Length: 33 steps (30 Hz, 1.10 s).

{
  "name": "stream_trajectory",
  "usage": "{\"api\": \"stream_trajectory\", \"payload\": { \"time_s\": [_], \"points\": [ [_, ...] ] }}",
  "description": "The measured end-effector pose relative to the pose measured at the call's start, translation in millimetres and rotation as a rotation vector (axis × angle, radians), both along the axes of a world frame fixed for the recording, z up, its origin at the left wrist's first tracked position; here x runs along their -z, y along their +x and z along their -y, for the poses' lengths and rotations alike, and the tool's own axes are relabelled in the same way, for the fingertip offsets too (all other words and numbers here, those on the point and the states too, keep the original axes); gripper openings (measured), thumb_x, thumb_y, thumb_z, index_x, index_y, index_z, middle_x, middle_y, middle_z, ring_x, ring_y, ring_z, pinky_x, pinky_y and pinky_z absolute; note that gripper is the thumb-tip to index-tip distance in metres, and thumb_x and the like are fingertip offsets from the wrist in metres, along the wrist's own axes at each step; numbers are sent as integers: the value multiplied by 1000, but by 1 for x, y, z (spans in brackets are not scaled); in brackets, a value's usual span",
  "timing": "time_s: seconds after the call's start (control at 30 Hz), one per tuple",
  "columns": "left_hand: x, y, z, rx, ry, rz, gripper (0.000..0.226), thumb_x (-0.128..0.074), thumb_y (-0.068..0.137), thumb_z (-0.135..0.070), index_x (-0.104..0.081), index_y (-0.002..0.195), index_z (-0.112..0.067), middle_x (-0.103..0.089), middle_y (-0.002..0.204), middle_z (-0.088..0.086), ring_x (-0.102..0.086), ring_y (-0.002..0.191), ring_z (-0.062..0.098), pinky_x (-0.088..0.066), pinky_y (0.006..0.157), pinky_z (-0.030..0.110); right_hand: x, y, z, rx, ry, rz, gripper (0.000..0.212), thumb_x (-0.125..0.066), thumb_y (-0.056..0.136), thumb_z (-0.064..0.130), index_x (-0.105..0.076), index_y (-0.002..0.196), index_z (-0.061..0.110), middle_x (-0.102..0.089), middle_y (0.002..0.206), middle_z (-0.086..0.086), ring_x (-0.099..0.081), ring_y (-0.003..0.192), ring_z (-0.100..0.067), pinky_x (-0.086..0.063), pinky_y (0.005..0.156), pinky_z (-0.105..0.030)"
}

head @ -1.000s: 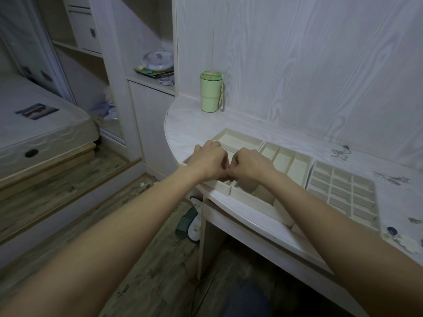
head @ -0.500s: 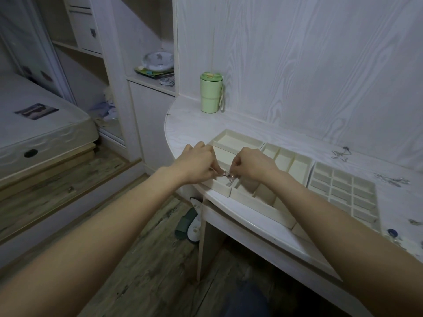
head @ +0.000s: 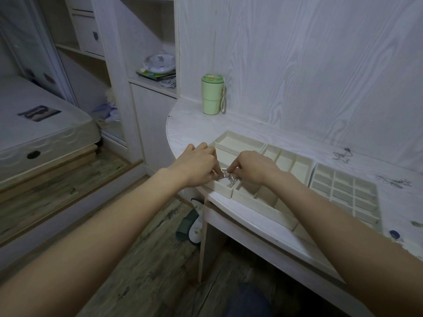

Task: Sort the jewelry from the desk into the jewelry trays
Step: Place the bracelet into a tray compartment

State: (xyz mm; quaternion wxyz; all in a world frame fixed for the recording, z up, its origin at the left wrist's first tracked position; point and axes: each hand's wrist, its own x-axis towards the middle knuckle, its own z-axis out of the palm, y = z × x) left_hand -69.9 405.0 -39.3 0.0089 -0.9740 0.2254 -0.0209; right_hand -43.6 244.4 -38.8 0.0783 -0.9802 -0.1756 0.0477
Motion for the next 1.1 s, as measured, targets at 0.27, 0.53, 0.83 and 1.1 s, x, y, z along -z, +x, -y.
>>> {"api": "stream_trajectory", "payload": {
  "time_s": [0.27,0.53,0.83,1.1],
  "points": [
    [2,0,4,-31,-63,-10,36,-46,91,-18,-63,118,-36,-47,119,-4,-37,114,16,-23,82,29,-6,1,5,-3,9,23,24,-54,88,13,-74,89,25,-60,86,5,-58,88,-18,-38,65,-26],
    [7,5,7,-60,-107,-7,30,-49,92,-22,-66,114,-33,-48,119,-1,-38,114,18,-27,86,32,3,0,-8,48,-28,39,1,-62,86,18,-63,86,18,-64,102,-5,-60,97,-25,-41,67,-30],
    [6,1,12,23,-63,-24,42,-47,90,-12,-63,117,-40,-43,118,-4,-35,115,16,-22,80,27,7,6,-3,93,-12,52,14,-57,84,10,-68,93,11,-67,98,-9,-62,92,-30,-45,66,-32],
    [0,-1,14,20,29,-77,38,-43,95,-24,-56,125,-42,-40,119,0,-33,116,19,-26,87,31,3,-1,-10,141,-26,45,24,-69,85,25,-61,100,8,-63,102,-10,-61,96,-30,-44,69,-32]
  ]
}}
